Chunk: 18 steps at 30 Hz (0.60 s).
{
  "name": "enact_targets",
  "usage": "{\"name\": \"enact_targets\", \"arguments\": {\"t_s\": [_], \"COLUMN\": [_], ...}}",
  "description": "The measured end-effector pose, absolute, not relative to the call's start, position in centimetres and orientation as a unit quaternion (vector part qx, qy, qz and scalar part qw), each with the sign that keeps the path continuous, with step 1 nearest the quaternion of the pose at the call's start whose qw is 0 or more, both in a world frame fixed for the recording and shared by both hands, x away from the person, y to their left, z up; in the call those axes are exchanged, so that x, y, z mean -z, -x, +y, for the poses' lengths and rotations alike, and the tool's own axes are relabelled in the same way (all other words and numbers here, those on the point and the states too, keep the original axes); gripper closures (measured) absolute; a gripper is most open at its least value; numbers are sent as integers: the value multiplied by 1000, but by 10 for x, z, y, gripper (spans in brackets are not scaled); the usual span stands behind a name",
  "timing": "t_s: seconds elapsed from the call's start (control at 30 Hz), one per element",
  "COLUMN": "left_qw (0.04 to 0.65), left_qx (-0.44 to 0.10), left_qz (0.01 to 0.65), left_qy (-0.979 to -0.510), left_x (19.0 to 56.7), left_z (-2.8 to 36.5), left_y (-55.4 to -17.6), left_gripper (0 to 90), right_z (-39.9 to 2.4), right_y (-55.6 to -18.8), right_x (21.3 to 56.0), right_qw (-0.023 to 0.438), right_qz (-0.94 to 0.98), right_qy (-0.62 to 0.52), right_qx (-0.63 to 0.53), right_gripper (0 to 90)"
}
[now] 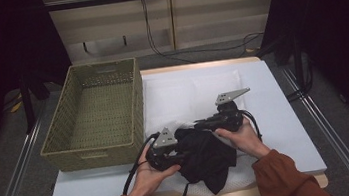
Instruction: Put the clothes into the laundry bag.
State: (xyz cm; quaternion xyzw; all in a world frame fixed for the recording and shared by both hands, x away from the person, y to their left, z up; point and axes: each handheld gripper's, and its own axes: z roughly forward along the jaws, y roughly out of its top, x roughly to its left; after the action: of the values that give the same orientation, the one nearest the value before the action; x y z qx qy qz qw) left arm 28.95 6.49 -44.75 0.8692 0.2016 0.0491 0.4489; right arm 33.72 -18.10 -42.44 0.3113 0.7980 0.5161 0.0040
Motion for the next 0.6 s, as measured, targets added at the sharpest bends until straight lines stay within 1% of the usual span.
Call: {"name": "enact_targets", "arguments": {"t_s": [0.03, 0.07, 0.13, 0.2, 0.33, 0.4, 0.5, 0.53, 0.6], "left_qw": [449, 456, 453, 457, 452, 443, 445, 433, 430], "left_qx": [-49, -39, -37, -25, -19, -29, -22, -23, -25], "left_qz": [202, 196, 194, 194, 194, 200, 208, 212, 223], "left_qy": [-869, -867, -869, -867, -870, -873, -870, -876, -875], "left_x": [448, 448, 448, 448, 449, 450, 452, 452, 453], "left_z": [65, 60, 58, 55, 49, 46, 45, 44, 43], "left_y": [-289, -292, -293, -298, -300, -301, -305, -308, -311], "left_gripper": [760, 776, 798, 807, 818, 825, 830, 831, 832], "right_z": [-181, -181, -180, -179, -178, -179, -181, -182, -183], "right_y": [-337, -337, -338, -338, -336, -335, -334, -333, -331], "right_x": [424, 423, 423, 423, 420, 417, 413, 411, 407], "right_qw": [3, 2, 1, 2, 6, 8, 10, 10, 11], "right_qz": [798, 797, 797, 797, 794, 793, 788, 787, 783], "right_qy": [-309, -309, -312, -310, -306, -304, -303, -302, -301], "right_qx": [-517, -519, -518, -519, -525, -528, -535, -537, -545], "right_gripper": [883, 883, 883, 883, 883, 884, 884, 883, 883]}}
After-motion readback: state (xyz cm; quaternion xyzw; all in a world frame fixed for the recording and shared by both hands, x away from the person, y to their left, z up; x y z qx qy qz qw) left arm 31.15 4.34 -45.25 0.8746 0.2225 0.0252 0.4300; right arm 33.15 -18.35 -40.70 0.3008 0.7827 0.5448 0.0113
